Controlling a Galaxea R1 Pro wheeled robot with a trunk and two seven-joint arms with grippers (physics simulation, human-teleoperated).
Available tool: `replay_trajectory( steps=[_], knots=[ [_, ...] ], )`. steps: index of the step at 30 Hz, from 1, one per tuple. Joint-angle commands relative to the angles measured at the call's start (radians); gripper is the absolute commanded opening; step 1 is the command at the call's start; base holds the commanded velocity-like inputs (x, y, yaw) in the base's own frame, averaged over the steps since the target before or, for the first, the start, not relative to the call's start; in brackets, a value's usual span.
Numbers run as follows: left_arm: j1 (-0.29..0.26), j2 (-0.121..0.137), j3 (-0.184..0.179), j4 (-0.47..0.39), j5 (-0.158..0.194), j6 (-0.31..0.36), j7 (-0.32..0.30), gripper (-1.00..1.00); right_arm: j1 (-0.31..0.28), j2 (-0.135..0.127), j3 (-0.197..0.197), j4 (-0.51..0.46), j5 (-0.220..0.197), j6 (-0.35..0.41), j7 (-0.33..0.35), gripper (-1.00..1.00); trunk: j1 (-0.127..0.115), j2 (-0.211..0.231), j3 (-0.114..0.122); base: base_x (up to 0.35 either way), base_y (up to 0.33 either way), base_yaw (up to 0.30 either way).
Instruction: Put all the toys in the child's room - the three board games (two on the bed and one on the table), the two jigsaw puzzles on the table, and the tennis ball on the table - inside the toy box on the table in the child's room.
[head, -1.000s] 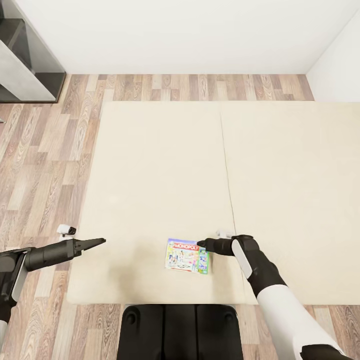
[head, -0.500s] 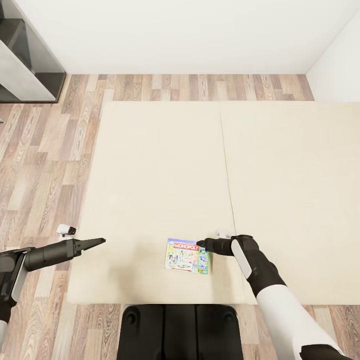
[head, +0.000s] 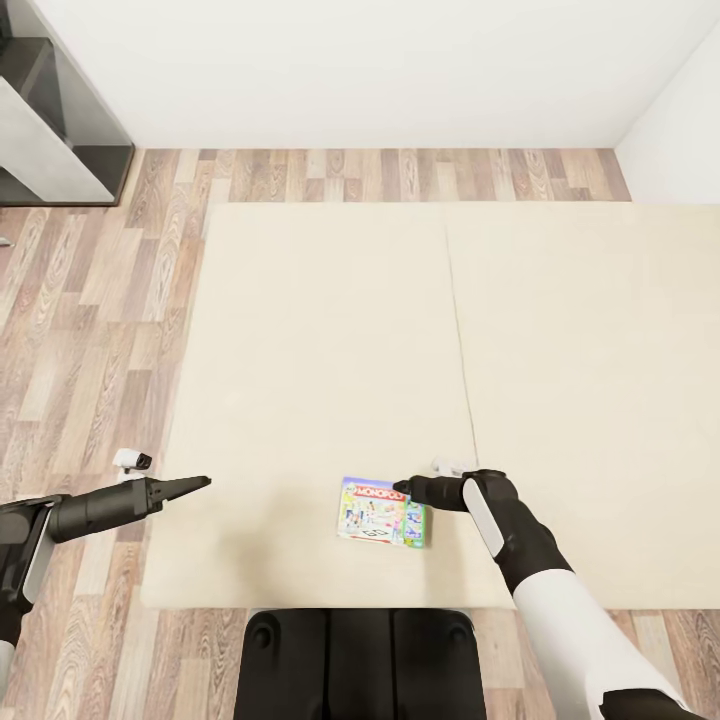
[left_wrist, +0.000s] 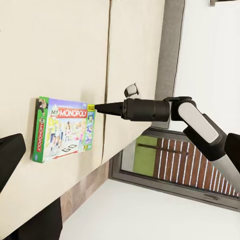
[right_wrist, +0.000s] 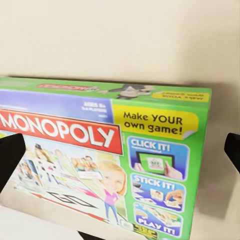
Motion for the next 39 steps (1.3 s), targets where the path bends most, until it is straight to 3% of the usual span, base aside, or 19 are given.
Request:
replay_trajectory(
  steps=[1, 32, 39],
  knots=[
    [0.000, 0.000, 0.000, 0.000, -0.001, 0.011, -0.004, 1.00, 0.000, 0.000, 0.000, -0.001, 0.005, 0.004, 0.005, 1.00, 0.001, -0.002, -0.001, 0.000, 0.029, 0.000],
    [0.000, 0.000, 0.000, 0.000, -0.001, 0.011, -0.004, 1.00, 0.000, 0.000, 0.000, 0.001, 0.008, 0.003, 0.005, 1.00, 0.001, -0.002, -0.001, 0.000, 0.069, 0.000],
    [0.000, 0.000, 0.000, 0.000, -0.001, 0.011, -0.004, 1.00, 0.000, -0.001, 0.000, 0.040, 0.017, 0.000, 0.005, 1.00, 0.001, -0.002, -0.001, 0.000, 0.000, 0.000]
  ],
)
